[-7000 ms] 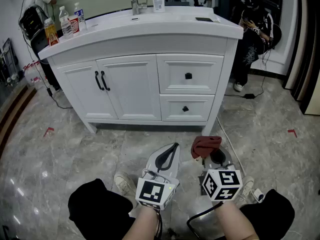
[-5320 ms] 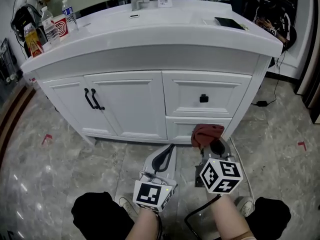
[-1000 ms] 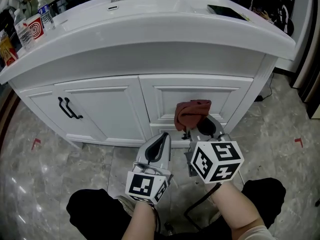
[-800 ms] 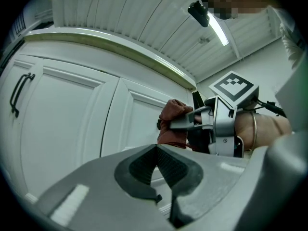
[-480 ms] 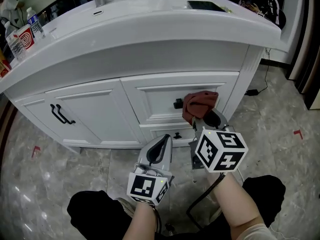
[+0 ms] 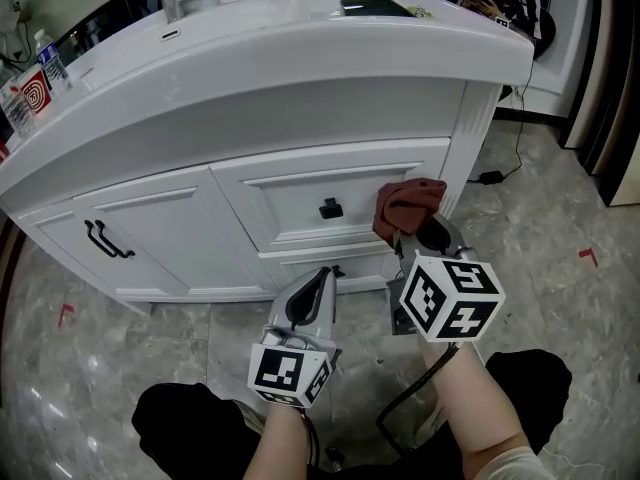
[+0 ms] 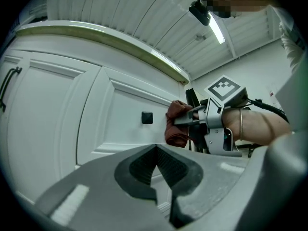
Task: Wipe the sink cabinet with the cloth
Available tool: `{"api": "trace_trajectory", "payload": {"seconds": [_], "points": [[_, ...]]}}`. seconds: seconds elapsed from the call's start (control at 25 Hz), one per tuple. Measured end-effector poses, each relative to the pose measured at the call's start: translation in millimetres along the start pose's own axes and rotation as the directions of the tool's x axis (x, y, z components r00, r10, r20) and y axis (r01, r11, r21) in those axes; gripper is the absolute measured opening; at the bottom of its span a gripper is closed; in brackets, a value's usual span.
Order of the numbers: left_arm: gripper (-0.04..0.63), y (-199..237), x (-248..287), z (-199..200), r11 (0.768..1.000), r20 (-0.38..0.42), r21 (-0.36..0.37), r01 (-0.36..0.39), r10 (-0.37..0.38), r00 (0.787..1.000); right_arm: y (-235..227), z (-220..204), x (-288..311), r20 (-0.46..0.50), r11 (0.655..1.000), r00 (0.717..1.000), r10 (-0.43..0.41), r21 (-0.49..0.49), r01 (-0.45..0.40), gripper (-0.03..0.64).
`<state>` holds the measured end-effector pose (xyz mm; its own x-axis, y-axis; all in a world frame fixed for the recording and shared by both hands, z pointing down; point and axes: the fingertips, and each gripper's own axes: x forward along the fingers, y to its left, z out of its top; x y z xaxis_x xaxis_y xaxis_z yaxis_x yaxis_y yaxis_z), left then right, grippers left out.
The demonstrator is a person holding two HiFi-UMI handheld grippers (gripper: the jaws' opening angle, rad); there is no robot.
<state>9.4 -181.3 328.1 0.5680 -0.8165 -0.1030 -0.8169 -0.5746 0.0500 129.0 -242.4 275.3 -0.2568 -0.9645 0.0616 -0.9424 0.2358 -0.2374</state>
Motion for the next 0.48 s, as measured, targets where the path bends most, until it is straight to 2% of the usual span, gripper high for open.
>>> {"api": "trace_trajectory", "payload": {"seconds": [0.16, 0.36, 0.48], "points": [[0.000, -10.4, 6.3, 2.0, 1.000, 0.010, -0.008, 0.020, -0.020, 1.000, -13.2, -0.3, -8.3, -0.002, 0.999, 0.999, -0.034, -0.003, 0.034, 0.081], [0.000, -13.8, 6.6, 0.2, 1.000, 0.008, -0.011, 0.025, -0.025, 1.000, -40.5, -7.5, -21.5, -0.007, 0.991, 0.991, -0.136, 0.004, 0.136, 0.080], [0.000, -7.8, 2.0, -5.5, 1.000, 0.000, 0.000, 0.012, -0.012, 1.000, -36.0, -20.6, -22.0, -0.026, 0.992, 0.992, -0.124, 0.008, 0.124, 0.080]]}}
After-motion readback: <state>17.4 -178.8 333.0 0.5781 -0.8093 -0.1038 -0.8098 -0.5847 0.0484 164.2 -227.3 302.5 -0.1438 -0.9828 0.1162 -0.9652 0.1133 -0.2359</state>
